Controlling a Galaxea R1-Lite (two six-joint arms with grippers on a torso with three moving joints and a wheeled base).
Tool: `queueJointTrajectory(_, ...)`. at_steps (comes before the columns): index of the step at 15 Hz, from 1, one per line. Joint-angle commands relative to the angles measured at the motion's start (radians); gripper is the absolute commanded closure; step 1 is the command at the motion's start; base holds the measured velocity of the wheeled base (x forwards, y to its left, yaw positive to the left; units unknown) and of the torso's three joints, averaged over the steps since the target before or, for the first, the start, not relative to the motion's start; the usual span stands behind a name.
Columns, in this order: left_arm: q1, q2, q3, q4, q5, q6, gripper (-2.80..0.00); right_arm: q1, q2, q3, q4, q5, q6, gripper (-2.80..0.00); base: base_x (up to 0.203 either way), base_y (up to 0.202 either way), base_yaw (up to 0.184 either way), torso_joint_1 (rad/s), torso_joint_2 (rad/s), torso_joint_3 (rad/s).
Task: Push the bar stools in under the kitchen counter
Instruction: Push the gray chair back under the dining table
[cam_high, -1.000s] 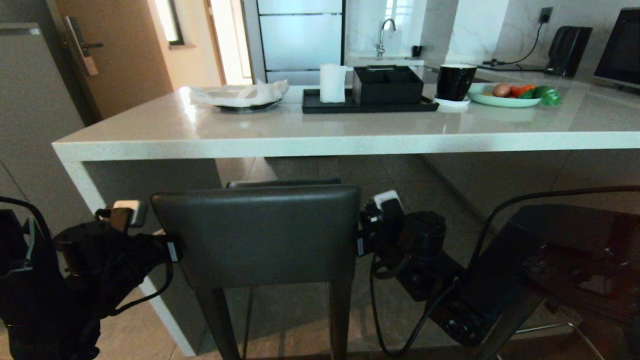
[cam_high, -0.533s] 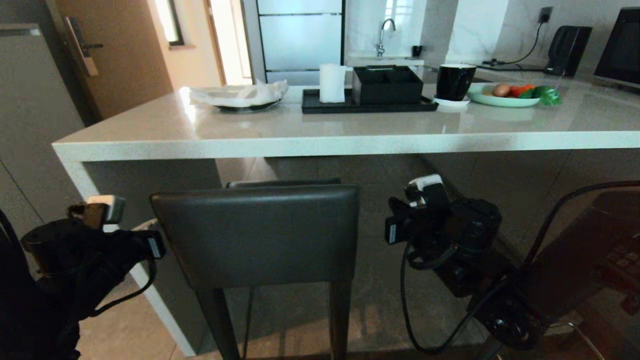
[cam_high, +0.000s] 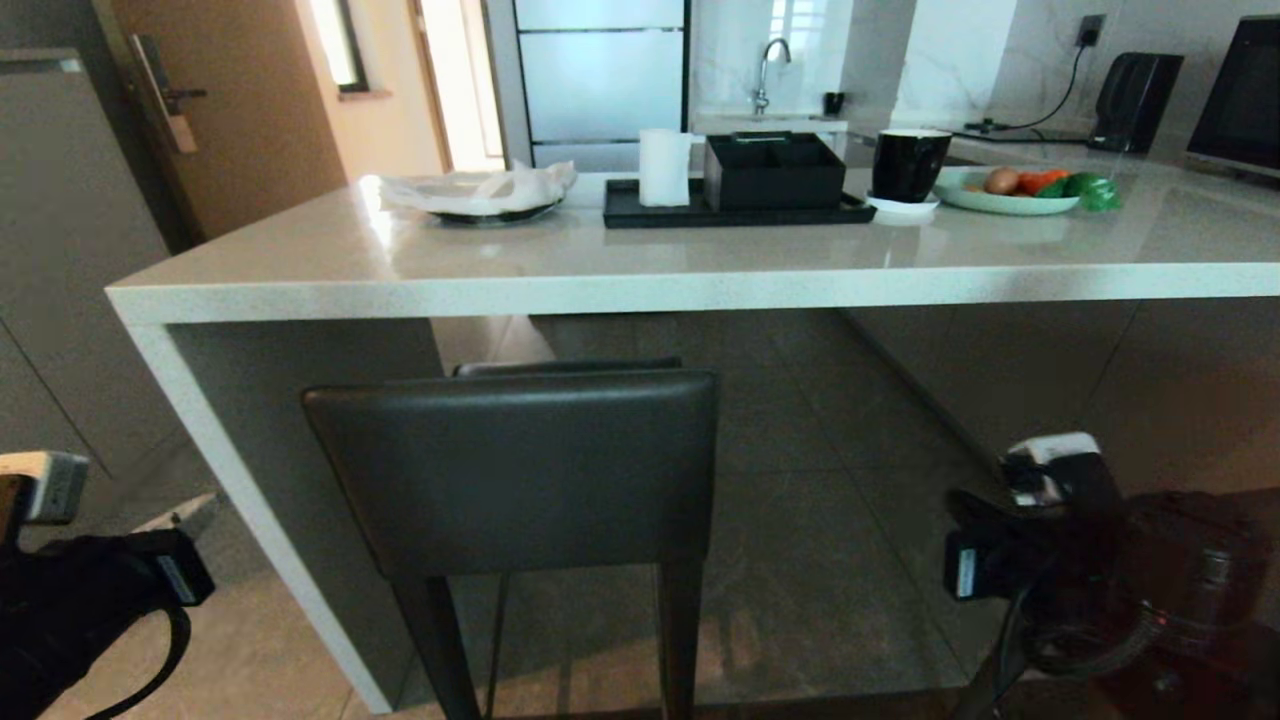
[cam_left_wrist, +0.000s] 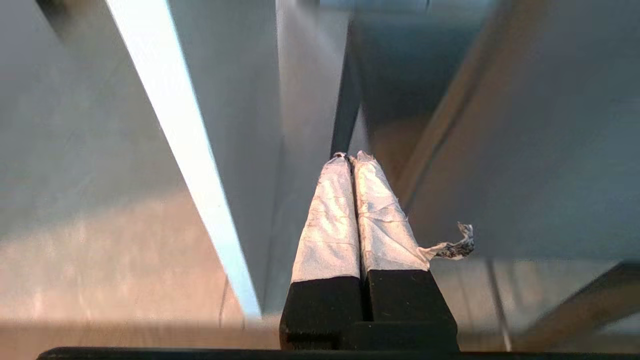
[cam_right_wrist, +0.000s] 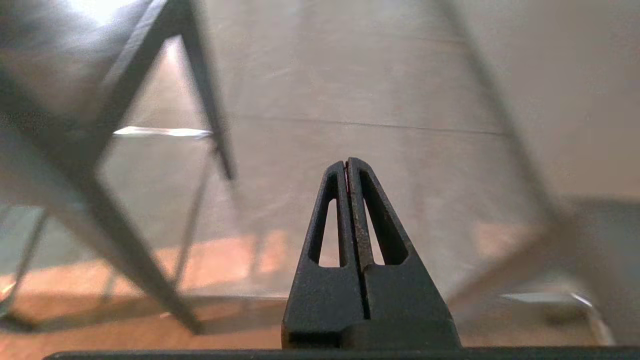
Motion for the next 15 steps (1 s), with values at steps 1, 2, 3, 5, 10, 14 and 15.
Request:
queueJointTrajectory(1, -0.008, -0.179, 0.017, 0.01, -0.002, -0.003, 0.0, -0.043, -0.187, 0.081, -0.006, -0.013, -0.006, 0.0, 0.0, 0.0, 0.0, 0.0, 0.0, 0.0)
queueJointTrajectory(2, -0.016, -0.259, 0.019, 0.046, -0.002, -0.005, 0.0, -0.09, -0.264, 0.113, -0.003, -0.018, -0.014, 0.0, 0.0, 0.0, 0.0, 0.0, 0.0, 0.0)
queueJointTrajectory(3, -0.021, -0.342, 0.018, 0.093, -0.003, -0.005, 0.0, -0.146, -0.346, 0.131, 0.006, -0.019, -0.028, 0.0, 0.0, 0.0, 0.0, 0.0, 0.0, 0.0)
queueJointTrajectory(5, -0.026, -0.514, 0.001, 0.234, -0.003, -0.006, 0.0, -0.216, -0.525, 0.145, 0.055, -0.011, -0.079, 0.0, 0.0, 0.0, 0.0, 0.0, 0.0, 0.0)
queueJointTrajectory(10, -0.028, -1.018, -0.185, 0.876, -0.005, -0.009, 0.0, -0.273, -0.967, 0.009, 0.467, 0.01, -0.188, 0.0, 0.0, 0.0, 0.0, 0.0, 0.0, 0.0)
queueJointTrajectory(14, -0.043, -1.315, -0.465, 1.485, -0.106, -0.017, 0.0, -0.276, -1.284, -0.253, 1.053, 0.035, -0.184, 0.0, 0.0, 0.0, 0.0, 0.0, 0.0, 0.0)
queueJointTrajectory(15, -0.072, -1.337, -0.525, 1.56, -0.16, -0.022, 0.0, -0.277, -1.353, -0.28, 1.143, 0.041, -0.183, 0.0, 0.0, 0.0, 0.0, 0.0, 0.0, 0.0)
